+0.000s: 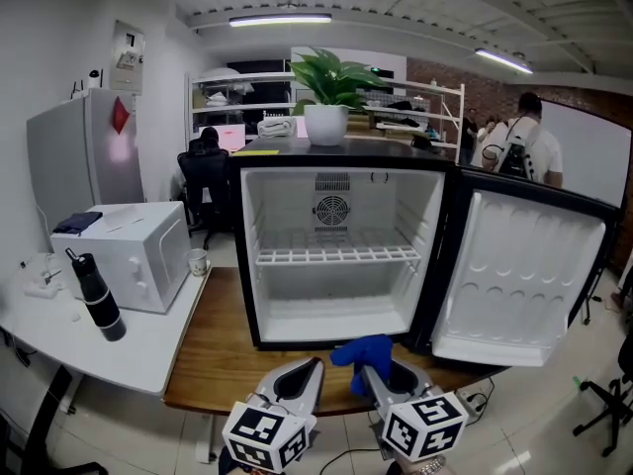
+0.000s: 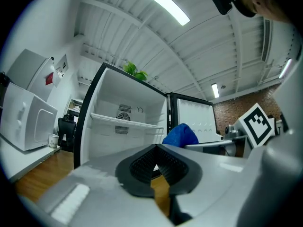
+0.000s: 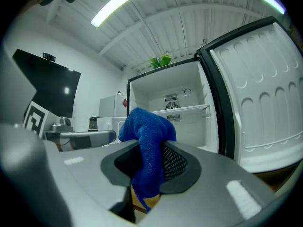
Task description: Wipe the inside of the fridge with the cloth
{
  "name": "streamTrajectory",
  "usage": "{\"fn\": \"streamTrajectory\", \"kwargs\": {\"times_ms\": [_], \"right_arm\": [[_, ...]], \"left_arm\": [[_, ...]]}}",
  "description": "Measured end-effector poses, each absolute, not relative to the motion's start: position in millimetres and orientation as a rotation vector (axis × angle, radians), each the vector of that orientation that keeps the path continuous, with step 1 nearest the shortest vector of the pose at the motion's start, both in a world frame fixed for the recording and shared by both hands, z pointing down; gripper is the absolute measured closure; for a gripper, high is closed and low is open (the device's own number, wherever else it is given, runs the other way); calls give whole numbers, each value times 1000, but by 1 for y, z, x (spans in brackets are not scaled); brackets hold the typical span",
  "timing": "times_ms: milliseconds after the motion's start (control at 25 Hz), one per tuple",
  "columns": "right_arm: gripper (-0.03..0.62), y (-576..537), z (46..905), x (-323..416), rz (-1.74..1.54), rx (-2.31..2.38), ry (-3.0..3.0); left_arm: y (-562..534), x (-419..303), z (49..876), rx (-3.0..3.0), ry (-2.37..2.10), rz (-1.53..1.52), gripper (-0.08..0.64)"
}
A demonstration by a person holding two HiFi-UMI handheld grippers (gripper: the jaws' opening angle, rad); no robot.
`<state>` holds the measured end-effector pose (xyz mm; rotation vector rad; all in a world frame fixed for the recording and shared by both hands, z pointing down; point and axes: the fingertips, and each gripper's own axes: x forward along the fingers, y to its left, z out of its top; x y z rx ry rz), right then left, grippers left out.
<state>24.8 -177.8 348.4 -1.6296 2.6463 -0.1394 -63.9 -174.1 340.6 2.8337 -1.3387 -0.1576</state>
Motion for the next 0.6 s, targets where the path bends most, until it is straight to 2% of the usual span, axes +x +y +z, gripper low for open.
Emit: {"fn": "streamTrajectory", "kwargs": {"times_ms": [600], "right_arm": [[489,-185,357,17,-154,-1619,2656]], "left_arm": [[-181,-56,359,2812,-1315,-122,554]]}}
